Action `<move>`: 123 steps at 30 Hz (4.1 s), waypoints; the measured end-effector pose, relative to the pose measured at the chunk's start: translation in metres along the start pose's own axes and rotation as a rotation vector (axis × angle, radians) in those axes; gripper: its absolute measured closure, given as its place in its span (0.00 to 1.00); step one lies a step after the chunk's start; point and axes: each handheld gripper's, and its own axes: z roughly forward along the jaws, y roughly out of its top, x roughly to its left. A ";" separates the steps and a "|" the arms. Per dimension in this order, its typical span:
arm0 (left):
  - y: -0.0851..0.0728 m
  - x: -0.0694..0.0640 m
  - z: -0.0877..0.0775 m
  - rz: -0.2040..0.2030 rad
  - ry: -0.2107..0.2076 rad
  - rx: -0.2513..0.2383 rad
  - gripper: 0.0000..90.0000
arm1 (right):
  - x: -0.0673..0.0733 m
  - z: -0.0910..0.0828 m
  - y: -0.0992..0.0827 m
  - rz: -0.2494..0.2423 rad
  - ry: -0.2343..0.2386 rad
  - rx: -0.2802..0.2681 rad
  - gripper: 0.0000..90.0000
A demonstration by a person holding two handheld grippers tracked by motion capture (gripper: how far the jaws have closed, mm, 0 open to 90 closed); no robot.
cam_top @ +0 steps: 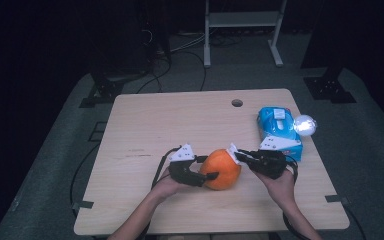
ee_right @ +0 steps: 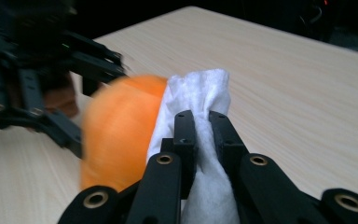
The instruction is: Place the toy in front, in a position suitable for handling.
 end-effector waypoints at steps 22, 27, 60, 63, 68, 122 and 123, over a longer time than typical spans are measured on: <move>0.008 -0.015 0.011 -0.003 0.051 0.027 0.34 | 0.027 0.003 0.009 -0.128 0.023 0.001 0.90; 0.009 -0.024 0.015 0.059 0.047 0.038 0.33 | 0.017 0.001 0.010 -0.117 -0.022 -0.010 0.90; 0.008 -0.037 0.026 0.198 0.022 0.043 0.38 | 0.000 0.003 0.009 -0.091 -0.065 0.033 0.91; 0.007 -0.036 0.026 0.193 0.015 0.042 0.38 | 0.003 0.006 0.009 -0.097 -0.064 0.040 0.91; 0.008 -0.034 0.024 0.190 0.037 0.039 0.39 | 0.001 0.005 0.010 -0.083 -0.055 0.043 0.91; -0.002 -0.012 0.023 0.208 0.064 0.029 0.35 | 0.015 0.000 0.013 -0.115 -0.043 0.005 0.90; 0.003 -0.013 0.019 0.200 0.062 0.018 0.39 | 0.015 -0.002 0.014 -0.115 -0.047 -0.001 0.90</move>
